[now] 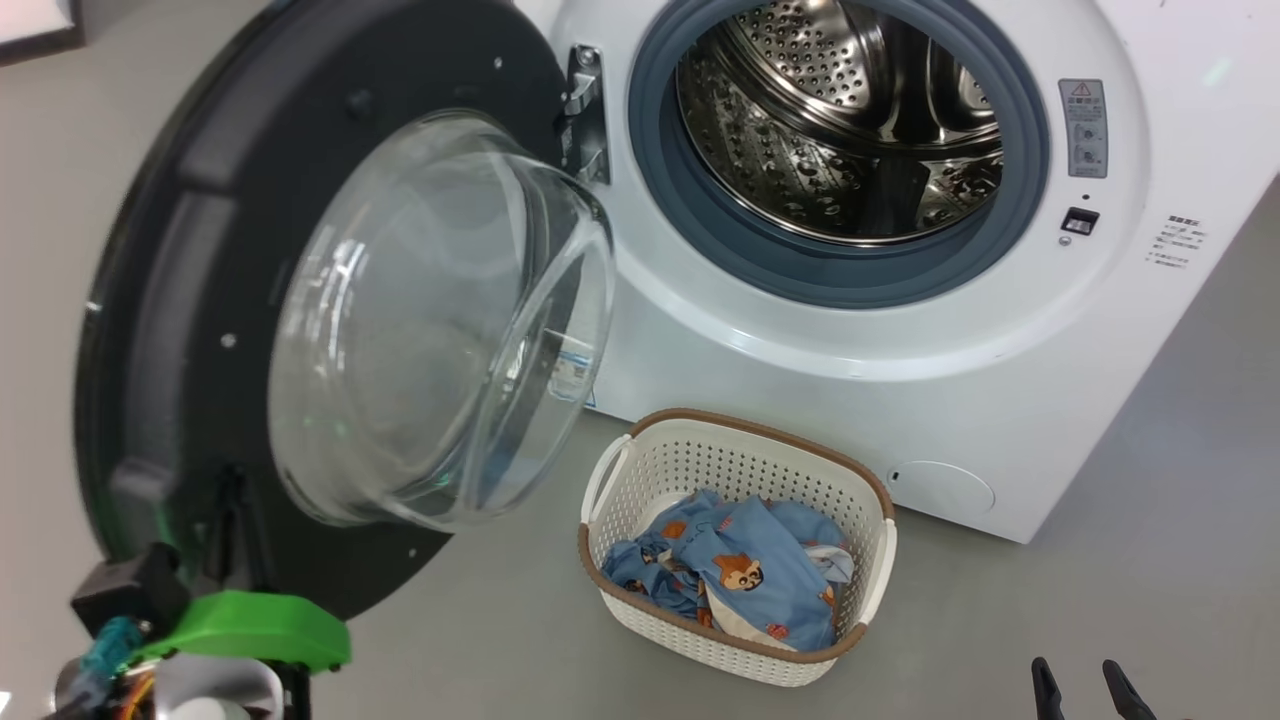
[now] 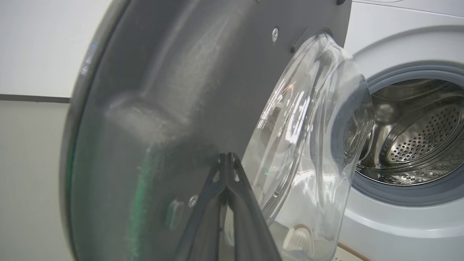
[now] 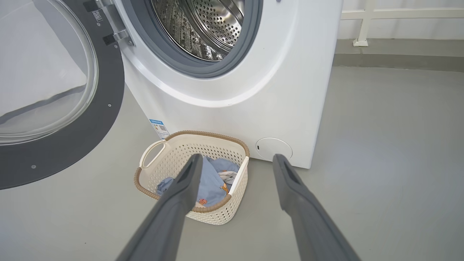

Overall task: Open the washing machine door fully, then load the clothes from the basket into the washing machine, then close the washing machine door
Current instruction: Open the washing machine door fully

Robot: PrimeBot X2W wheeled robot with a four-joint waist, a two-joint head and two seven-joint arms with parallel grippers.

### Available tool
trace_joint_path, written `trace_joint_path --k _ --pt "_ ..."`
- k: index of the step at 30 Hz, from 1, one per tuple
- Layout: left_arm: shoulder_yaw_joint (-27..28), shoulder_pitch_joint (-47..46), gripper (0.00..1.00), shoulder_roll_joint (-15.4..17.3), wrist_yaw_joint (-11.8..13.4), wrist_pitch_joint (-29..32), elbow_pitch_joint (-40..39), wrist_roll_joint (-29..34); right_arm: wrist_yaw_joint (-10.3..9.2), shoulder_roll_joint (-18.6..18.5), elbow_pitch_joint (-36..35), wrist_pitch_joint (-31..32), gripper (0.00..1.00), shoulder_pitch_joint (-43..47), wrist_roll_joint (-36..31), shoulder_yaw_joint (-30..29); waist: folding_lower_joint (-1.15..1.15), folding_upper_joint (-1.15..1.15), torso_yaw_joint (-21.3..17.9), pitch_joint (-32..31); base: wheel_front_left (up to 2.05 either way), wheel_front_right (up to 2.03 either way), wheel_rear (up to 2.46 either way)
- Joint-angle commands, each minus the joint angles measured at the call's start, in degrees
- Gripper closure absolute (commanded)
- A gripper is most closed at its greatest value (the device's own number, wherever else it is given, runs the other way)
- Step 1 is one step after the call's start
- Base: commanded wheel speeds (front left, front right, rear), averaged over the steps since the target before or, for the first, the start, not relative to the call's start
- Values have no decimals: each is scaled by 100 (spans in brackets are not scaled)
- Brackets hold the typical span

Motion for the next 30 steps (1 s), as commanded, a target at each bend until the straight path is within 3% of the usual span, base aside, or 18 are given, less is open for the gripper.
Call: trace_joint_path --k 1,16,22,30 --pt "378 -387 100 233 111 -123 63 -77 9 -90 -100 -45 0 -80 42 147 0 0 -49 -4 0 0 0" --pt "823 -1493 100 548 -110 -482 2055 -107 9 -90 -6 -45 0 -104 139 253 0 0 -219 -49 0 0 0" --pt "940 -1644 100 618 -145 -498 2401 -31 9 -90 19 -45 0 -107 178 305 0 0 -286 -81 0 0 0" --pt "1252 -1547 100 532 -200 -500 2243 107 9 -89 29 -45 0 -121 238 296 0 0 -344 -162 0 0 0"
